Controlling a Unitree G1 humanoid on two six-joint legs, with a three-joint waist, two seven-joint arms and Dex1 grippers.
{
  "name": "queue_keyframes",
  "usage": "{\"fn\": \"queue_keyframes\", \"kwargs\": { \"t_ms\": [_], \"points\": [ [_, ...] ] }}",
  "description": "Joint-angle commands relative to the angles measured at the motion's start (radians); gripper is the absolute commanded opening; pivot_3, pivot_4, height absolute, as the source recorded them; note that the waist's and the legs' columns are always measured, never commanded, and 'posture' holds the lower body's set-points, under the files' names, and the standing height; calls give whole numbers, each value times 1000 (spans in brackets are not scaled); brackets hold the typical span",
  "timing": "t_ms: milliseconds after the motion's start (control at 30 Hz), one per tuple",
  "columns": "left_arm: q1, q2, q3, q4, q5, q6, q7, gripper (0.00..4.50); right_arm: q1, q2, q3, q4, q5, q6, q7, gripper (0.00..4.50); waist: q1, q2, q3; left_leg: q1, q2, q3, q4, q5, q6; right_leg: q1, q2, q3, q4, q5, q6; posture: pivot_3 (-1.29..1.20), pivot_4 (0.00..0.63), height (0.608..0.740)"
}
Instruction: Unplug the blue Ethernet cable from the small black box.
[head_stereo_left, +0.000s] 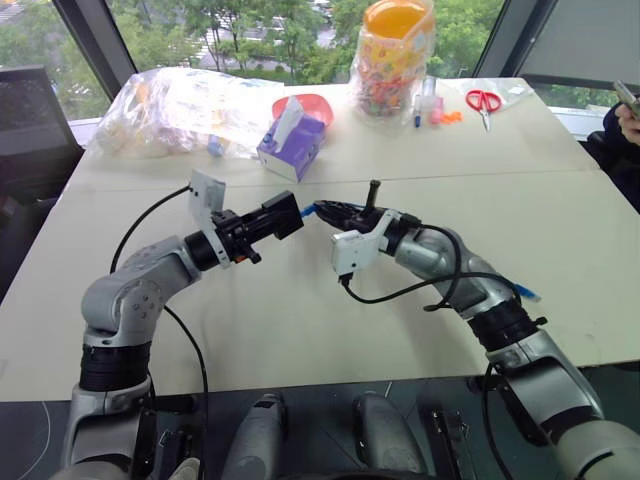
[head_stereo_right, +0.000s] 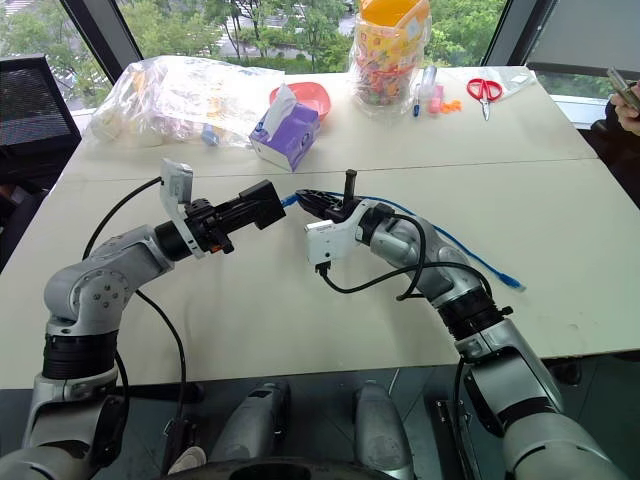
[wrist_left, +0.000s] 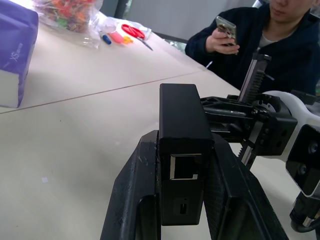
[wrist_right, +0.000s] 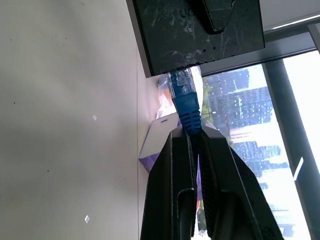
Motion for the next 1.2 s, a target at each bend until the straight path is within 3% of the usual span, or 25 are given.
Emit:
{"fn": "queue_keyframes", "kwargs": {
  "t_ms": [33, 67, 167, 267, 367, 433, 633, 833, 1133, 1200],
  "points": [
    [-7, 16, -2, -17, 14, -16, -13, 493, -47, 3, -35, -4, 78, 10, 39, 741, 0, 0, 0, 0, 0, 0, 0, 0, 0, 0, 0, 0, 0, 0, 0, 0, 150, 726],
    [-8, 17, -3, -16, 17, -17, -16, 493, -54, 3, -37, -1, 96, 11, 53, 1038, 0, 0, 0, 0, 0, 0, 0, 0, 0, 0, 0, 0, 0, 0, 0, 0, 150, 726],
    [-1, 32, -22, -15, 42, -39, -45, 493, -64, 2, -34, 3, 157, 40, 128, 2597, 0, 0, 0, 0, 0, 0, 0, 0, 0, 0, 0, 0, 0, 0, 0, 0, 150, 726],
    [21, 58, -37, -19, 81, -121, -133, 493, -59, -15, -56, -34, 477, 260, 487, 4111, 0, 0, 0, 0, 0, 0, 0, 0, 0, 0, 0, 0, 0, 0, 0, 0, 150, 726],
    [41, 117, -46, -31, 72, -139, -244, 493, -101, -68, -100, -64, 729, 474, 778, 4111, 0, 0, 2, 0, 0, 0, 0, 0, 0, 1, 0, 0, -1, 0, 0, 0, 150, 726],
    [47, 150, -44, -39, 50, -132, -304, 493, -133, -94, -113, -65, 814, 582, 888, 4111, 0, 0, 2, 0, 0, 0, 0, 0, 0, 1, 0, 0, -1, 0, 0, 0, 150, 726],
    [29, 216, -16, -50, -33, -80, -417, 493, -315, -67, -172, 59, 1039, 1078, 1030, 4111, -4, 0, 3, 0, 1, 0, -1, 0, 0, -1, 0, -1, -1, 0, -1, 0, 150, 726],
    [-1, 226, 4, -42, -61, -68, -414, 493, -344, -51, -136, 63, 1075, 1216, 1114, 4111, 2, 0, 3, -6, 0, 0, -1, 0, 0, -4, -1, -2, -3, 0, 0, 0, 150, 726],
    [-19, 221, 16, -46, -76, -60, -397, 493, -356, -14, -117, 79, 1054, 1223, 1110, 4111, -2, 0, 3, -8, 0, 0, 0, 0, 0, -7, -1, -2, -2, 1, 4, 0, 150, 726],
    [-19, 220, 15, -48, -79, -60, -393, 493, -359, -7, -119, 84, 1052, 1224, 1107, 3587, -1, 0, 3, -8, 0, -1, 0, 0, 0, -7, -1, -2, -1, 1, 4, 0, 150, 726]
  ]
}}
